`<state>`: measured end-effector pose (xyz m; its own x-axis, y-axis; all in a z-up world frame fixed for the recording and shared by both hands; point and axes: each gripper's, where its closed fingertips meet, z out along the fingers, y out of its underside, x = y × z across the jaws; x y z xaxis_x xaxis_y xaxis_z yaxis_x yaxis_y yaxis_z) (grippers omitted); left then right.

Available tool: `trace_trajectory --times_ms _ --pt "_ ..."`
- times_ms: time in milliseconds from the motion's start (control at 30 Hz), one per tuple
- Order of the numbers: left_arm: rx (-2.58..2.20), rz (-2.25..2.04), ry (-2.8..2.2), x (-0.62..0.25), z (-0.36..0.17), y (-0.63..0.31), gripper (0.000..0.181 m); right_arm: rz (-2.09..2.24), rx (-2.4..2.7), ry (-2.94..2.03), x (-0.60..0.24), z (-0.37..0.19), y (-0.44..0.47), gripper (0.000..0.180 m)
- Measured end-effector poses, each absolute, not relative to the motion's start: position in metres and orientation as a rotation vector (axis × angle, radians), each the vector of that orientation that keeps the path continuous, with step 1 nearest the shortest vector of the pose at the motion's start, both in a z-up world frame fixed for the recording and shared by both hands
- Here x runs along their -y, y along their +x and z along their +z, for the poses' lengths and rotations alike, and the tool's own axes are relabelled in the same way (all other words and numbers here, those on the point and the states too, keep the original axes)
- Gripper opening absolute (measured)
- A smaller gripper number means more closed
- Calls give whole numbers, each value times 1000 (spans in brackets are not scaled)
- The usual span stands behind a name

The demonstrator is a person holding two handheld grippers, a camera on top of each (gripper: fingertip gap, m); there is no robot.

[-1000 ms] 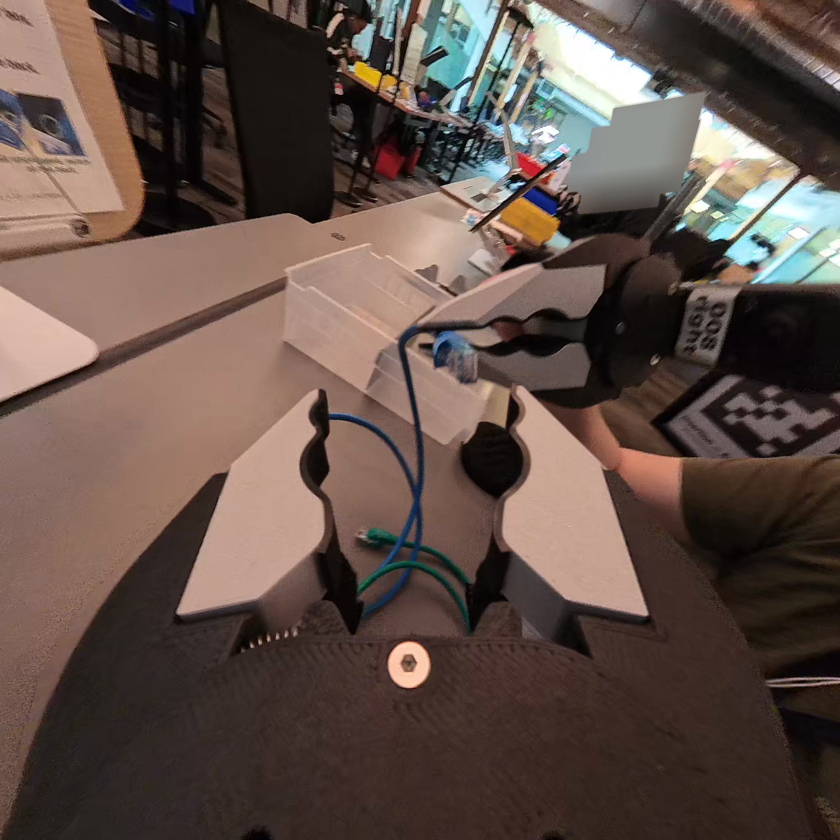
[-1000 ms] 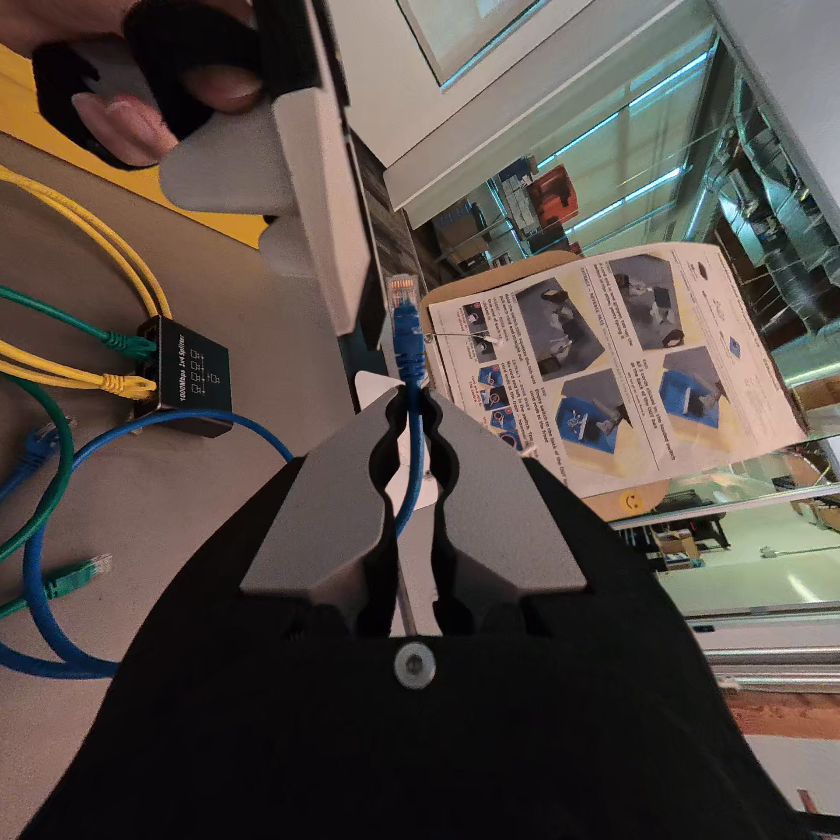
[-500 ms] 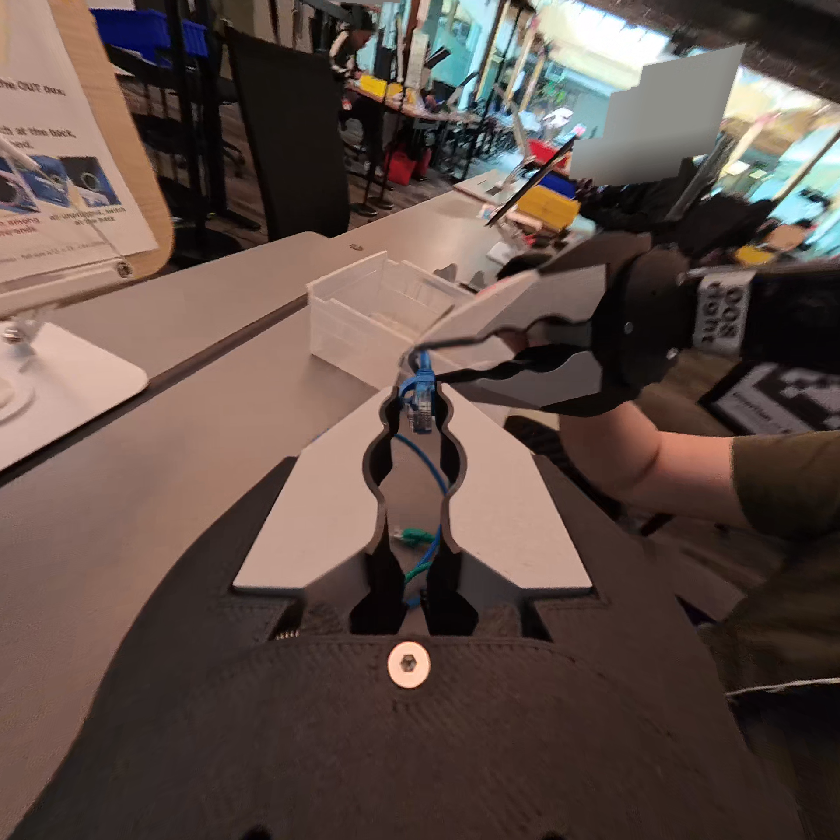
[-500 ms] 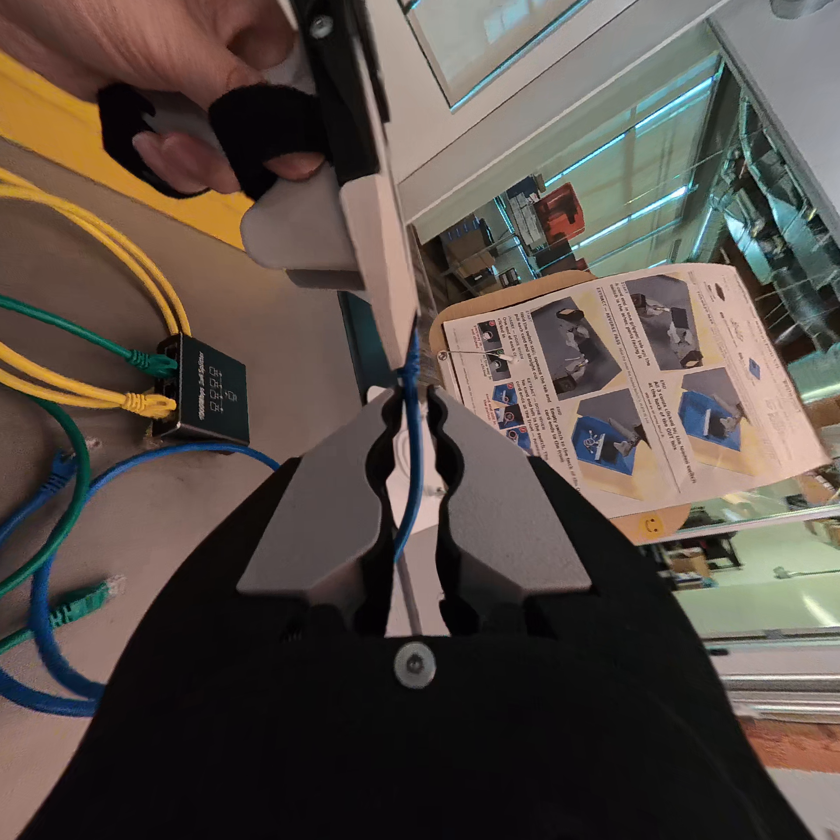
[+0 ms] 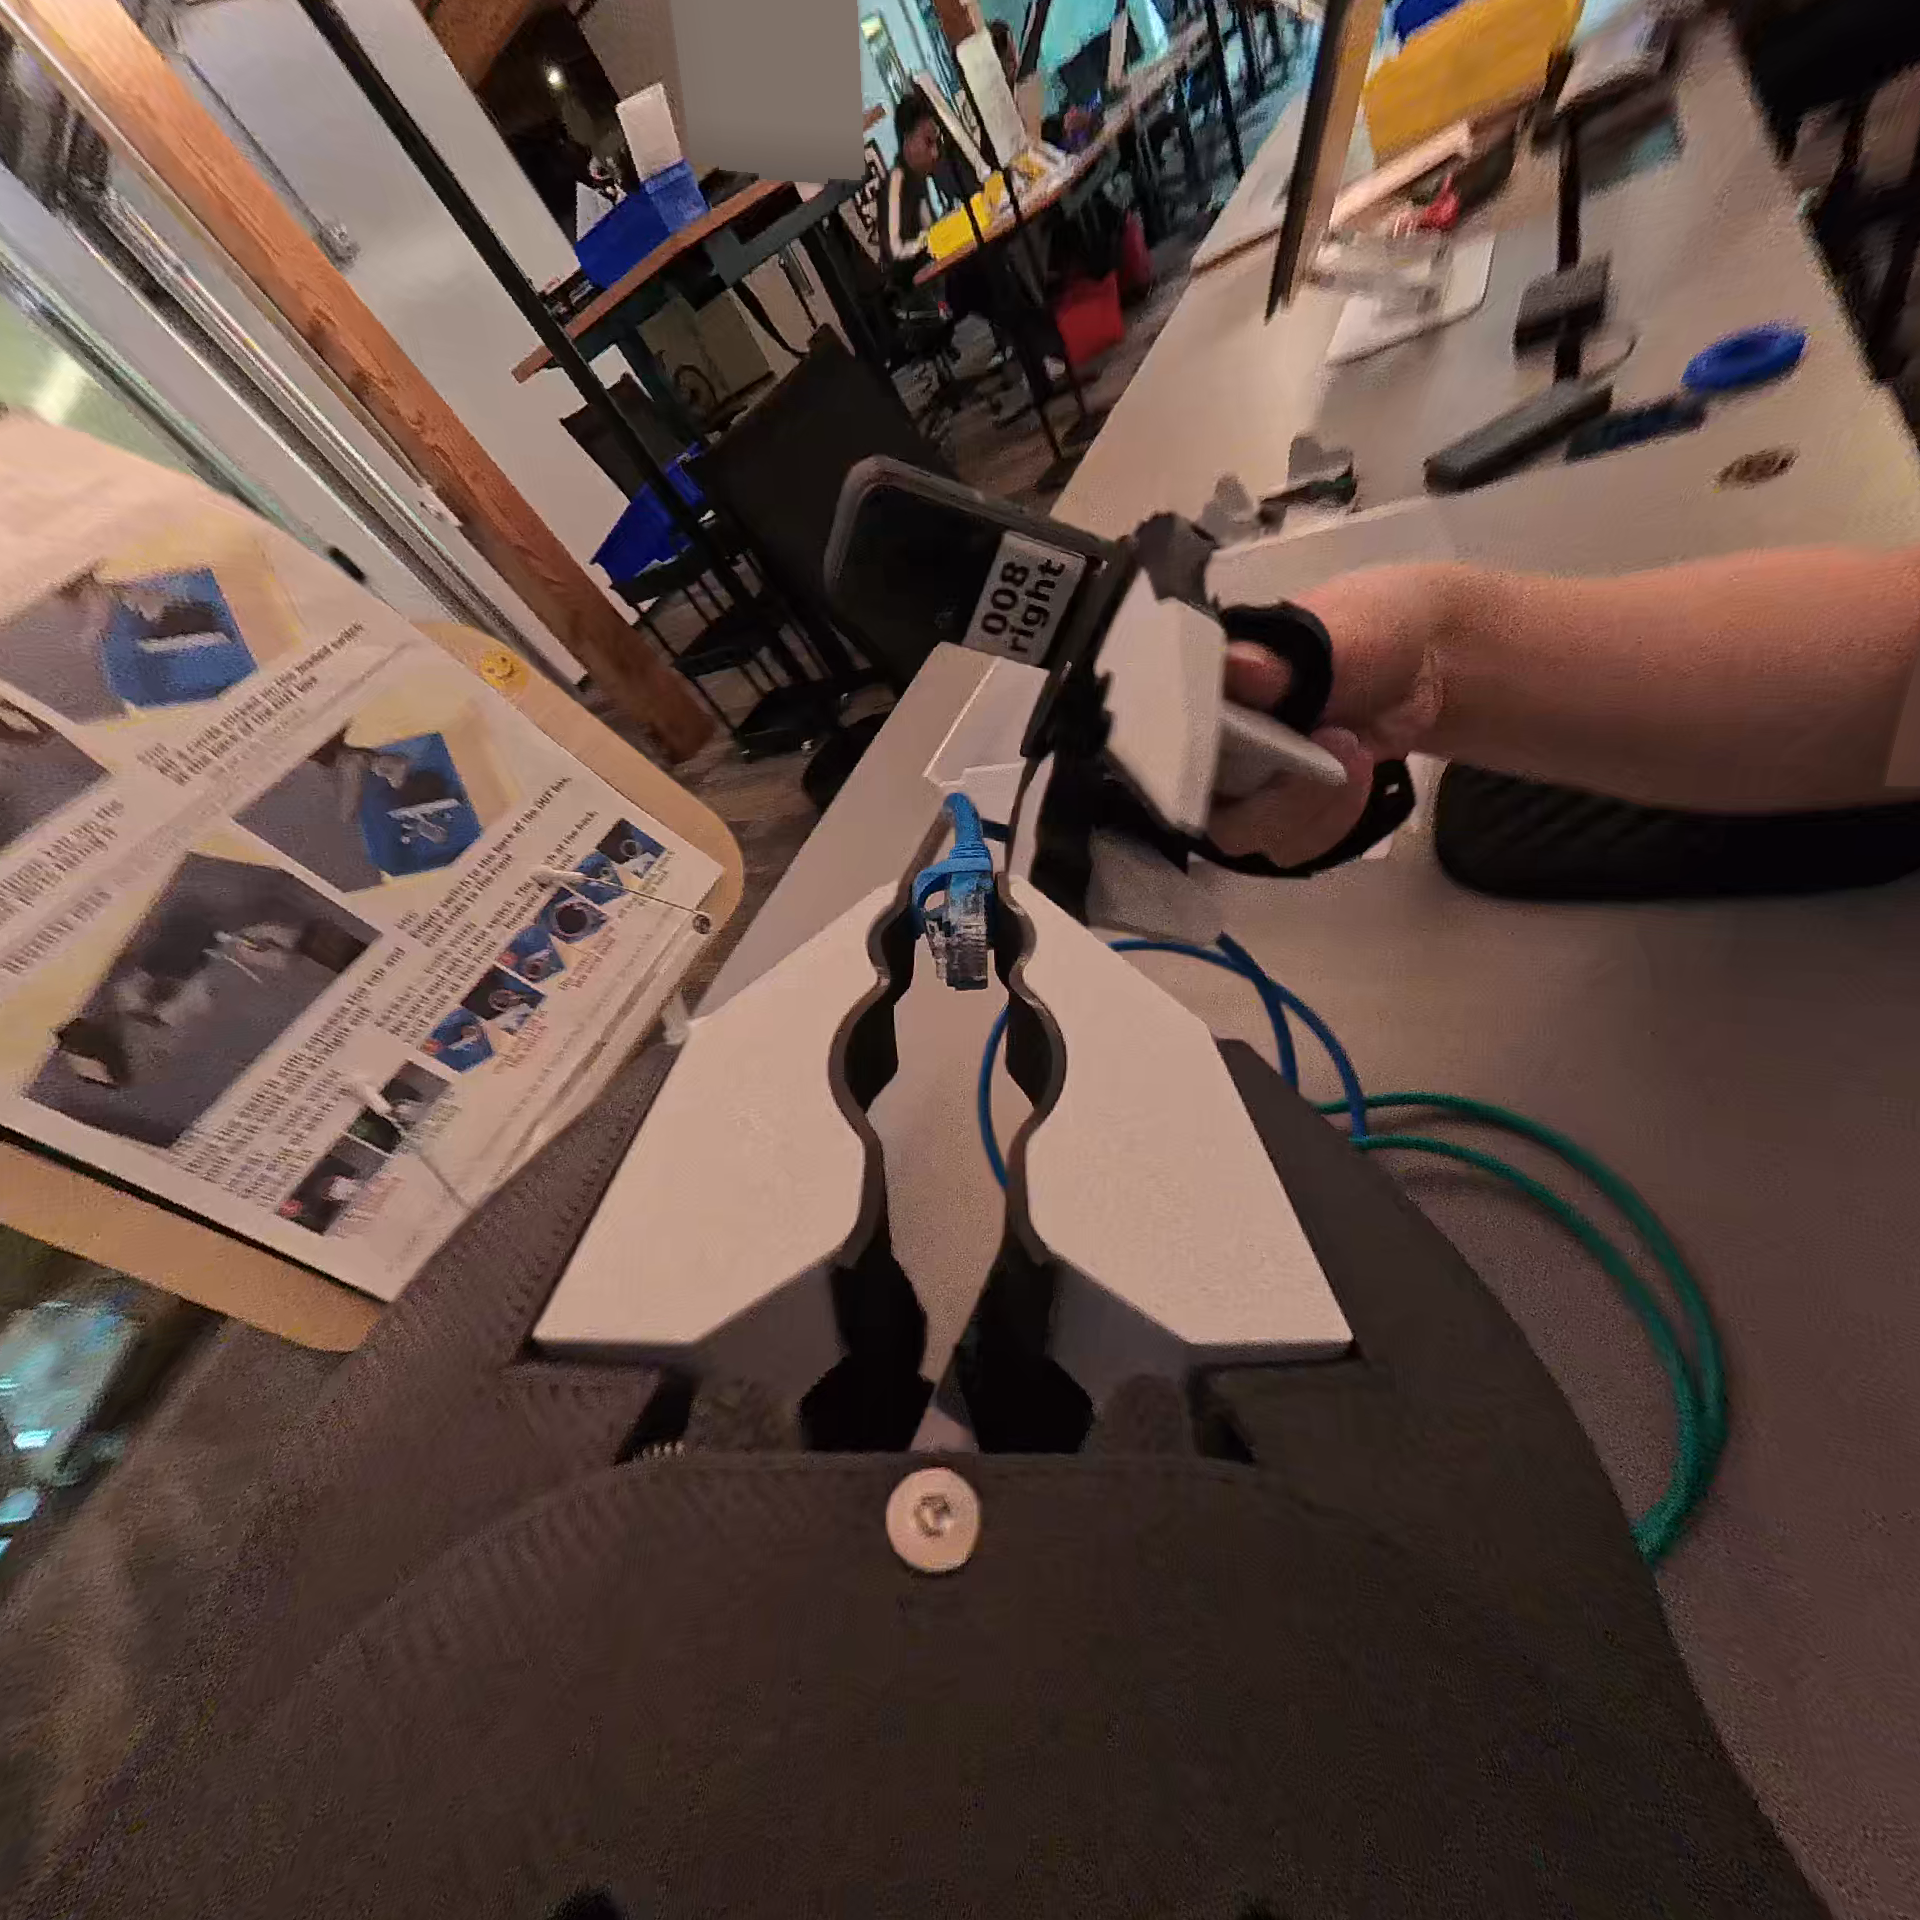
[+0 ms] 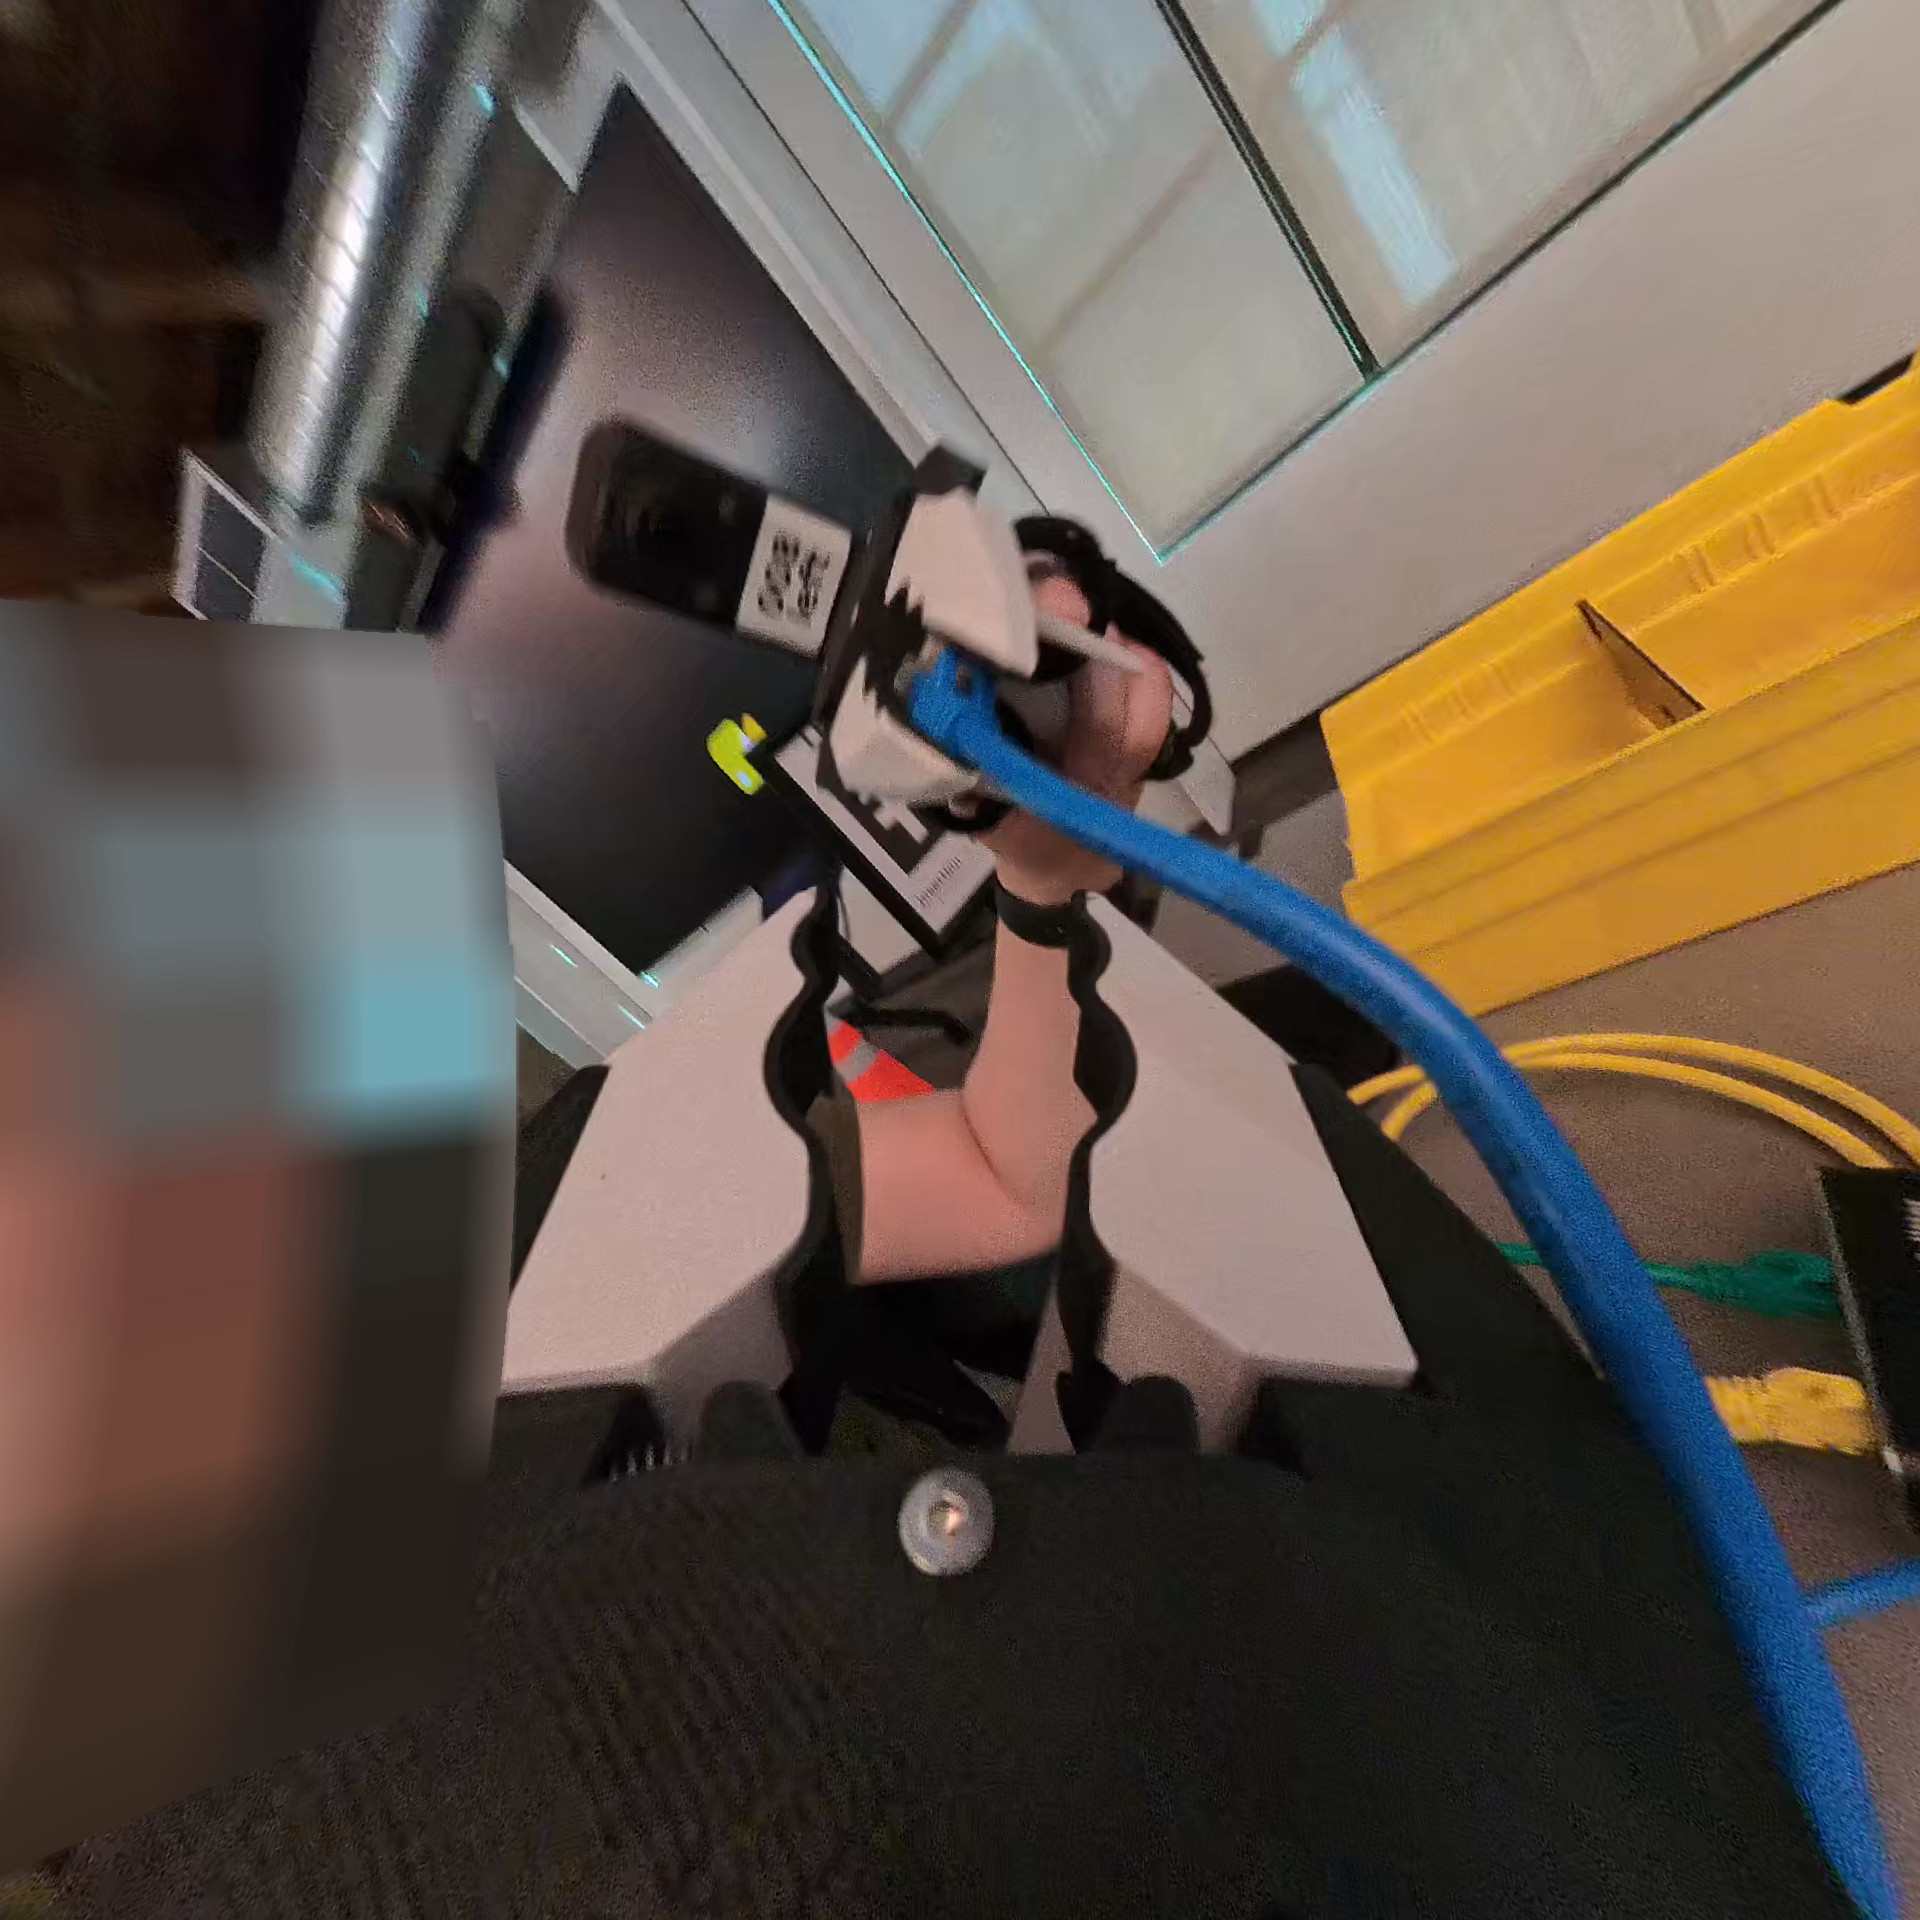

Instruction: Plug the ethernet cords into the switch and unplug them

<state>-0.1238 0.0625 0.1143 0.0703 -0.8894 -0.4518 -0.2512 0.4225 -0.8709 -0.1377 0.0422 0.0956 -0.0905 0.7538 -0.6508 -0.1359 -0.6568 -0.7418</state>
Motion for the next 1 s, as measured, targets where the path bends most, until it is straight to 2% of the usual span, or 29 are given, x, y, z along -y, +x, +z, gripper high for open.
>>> trace_trajectory --times_ms 200,367,1000 --pt "-1542 -523 -1000 -48 104 -110 13 1949 495 -1465 -52 111 -124 30" --pt "-1579 -442 -977 -46 97 -105 13 2048 499 -1472 -48 107 -126 12" --pt "-1653 -442 -1003 -43 84 -105 13 1982 641 -1541 -41 94 -126 10"
